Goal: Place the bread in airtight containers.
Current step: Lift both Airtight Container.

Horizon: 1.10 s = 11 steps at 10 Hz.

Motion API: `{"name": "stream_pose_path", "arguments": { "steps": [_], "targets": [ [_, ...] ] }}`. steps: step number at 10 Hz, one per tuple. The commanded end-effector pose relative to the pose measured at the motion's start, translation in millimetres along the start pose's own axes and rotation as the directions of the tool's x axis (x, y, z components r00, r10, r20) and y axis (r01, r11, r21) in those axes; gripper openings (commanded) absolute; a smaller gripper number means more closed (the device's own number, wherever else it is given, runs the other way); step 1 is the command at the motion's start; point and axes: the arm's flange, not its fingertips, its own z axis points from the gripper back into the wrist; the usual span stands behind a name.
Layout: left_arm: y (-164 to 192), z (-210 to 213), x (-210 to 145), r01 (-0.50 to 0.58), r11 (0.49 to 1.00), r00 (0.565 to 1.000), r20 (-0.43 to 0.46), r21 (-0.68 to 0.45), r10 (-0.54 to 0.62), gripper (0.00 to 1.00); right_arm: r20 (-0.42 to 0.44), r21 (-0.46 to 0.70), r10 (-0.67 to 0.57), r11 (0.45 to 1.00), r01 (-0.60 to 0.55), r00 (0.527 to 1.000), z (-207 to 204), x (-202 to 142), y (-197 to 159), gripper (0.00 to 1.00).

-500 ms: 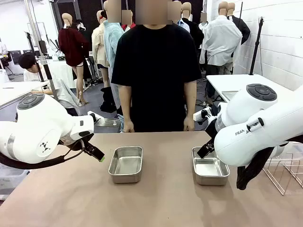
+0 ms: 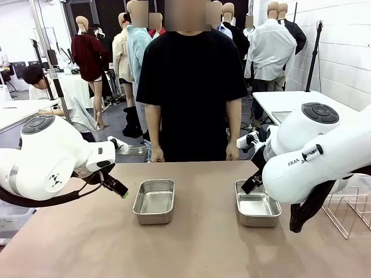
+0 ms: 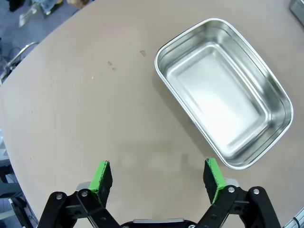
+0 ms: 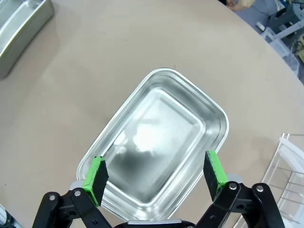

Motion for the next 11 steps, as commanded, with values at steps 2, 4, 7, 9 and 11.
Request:
{"name": "stream_pose_path", "arguments": {
  "steps": [2,4,7,9,11],
  "targets": [
    [1,0,0,-0.002,1.000,1.000,0.000,0.000,0.002,1.00,0.000,0.000,0.000,1.000,0.000,1.000,0,0,0,1.00],
    [1,0,0,-0.002,1.000,1.000,0.000,0.000,0.002,1.00,0.000,0.000,0.000,1.000,0.000,1.000,0,0,0,1.00],
    [1,0,0,-0.002,1.000,1.000,0.000,0.000,0.002,1.00,0.000,0.000,0.000,1.000,0.000,1.000,0,0,0,1.00],
    [0,0,0,0.000,1.000,1.000,0.000,0.000,0.000,1.00,0.000,0.000,0.000,1.000,0.000,1.000,0,0,0,1.00],
    [9,58,2,0.018,0.997,0.996,0.091,0.077,-0.025,1.00,0.060,-0.050,-0.077,0.996,0.080,0.995,60,-19,-30,1.00]
  ]
}}
